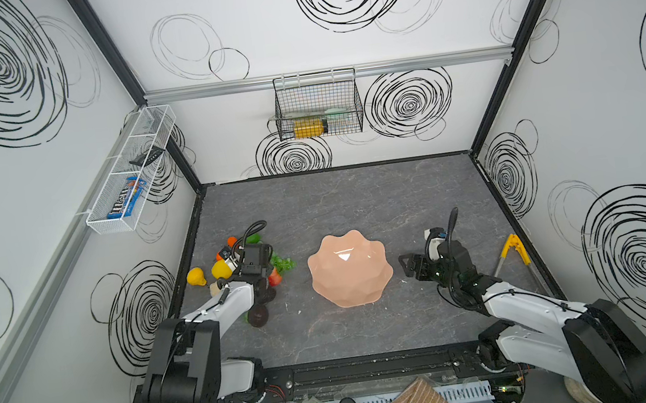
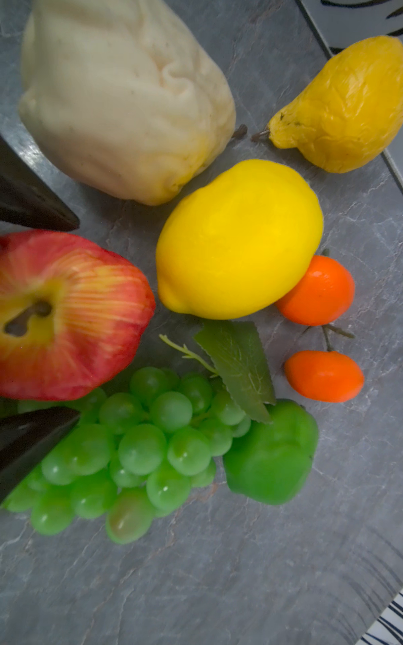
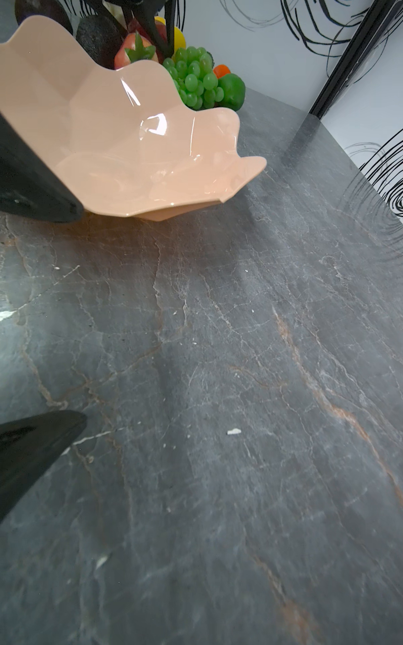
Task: Place and organize the fake fruits in the fruit bowl
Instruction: 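Lower the left gripper onto the red apple and close on it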
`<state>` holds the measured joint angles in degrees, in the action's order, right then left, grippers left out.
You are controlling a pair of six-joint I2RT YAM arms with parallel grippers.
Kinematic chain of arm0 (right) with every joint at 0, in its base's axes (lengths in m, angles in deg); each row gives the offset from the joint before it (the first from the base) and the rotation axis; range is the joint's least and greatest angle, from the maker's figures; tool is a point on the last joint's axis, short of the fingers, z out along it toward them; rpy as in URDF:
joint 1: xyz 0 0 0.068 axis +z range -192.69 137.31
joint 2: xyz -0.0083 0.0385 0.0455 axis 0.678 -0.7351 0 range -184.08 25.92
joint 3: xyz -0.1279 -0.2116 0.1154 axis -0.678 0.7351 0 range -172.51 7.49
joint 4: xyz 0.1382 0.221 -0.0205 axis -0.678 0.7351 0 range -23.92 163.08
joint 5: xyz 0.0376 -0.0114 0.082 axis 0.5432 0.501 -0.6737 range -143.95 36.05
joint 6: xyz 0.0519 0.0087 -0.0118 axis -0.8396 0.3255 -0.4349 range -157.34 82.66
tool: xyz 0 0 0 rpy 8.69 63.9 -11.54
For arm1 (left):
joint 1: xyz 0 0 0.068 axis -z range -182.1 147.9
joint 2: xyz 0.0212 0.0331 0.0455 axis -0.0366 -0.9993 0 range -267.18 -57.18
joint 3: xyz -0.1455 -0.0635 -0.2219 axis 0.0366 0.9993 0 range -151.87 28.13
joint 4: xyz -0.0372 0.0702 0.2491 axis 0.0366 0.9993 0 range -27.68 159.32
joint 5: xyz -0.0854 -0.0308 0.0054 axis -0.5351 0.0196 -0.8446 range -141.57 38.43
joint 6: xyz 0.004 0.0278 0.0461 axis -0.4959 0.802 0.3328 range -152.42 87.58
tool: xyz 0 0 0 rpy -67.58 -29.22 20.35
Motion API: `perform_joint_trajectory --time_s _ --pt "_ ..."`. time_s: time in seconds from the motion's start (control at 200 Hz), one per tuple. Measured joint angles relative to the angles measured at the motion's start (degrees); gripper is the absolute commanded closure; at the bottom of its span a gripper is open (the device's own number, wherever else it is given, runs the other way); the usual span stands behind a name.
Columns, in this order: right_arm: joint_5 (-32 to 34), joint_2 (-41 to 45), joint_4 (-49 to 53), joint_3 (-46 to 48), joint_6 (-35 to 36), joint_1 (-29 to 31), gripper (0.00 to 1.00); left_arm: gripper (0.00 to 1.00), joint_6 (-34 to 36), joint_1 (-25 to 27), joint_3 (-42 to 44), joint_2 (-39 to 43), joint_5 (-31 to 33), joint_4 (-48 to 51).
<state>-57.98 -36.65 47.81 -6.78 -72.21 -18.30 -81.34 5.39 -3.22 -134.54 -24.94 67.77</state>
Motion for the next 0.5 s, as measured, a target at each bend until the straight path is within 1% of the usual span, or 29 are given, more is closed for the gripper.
perform_joint_trajectory --time_s 0.14,0.25,0.405,0.5 --pt "-0.2 -0.5 0.0 0.0 0.0 -0.3 0.12 0.24 -0.2 0.0 0.5 0.0 -0.4 -0.7" --pt "-0.2 -0.6 0.0 0.0 0.0 -0.3 0.12 0.33 -0.1 0.0 1.0 0.1 -0.4 -1.4" --pt "-0.2 -0.9 0.0 0.0 0.0 -0.5 0.12 0.33 -0.1 0.0 1.5 0.8 -0.5 -2.0" --pt "-0.2 -1.4 0.0 -0.1 0.0 -0.6 0.12 0.33 -0.2 0.1 2.4 2.8 -0.6 -2.0"
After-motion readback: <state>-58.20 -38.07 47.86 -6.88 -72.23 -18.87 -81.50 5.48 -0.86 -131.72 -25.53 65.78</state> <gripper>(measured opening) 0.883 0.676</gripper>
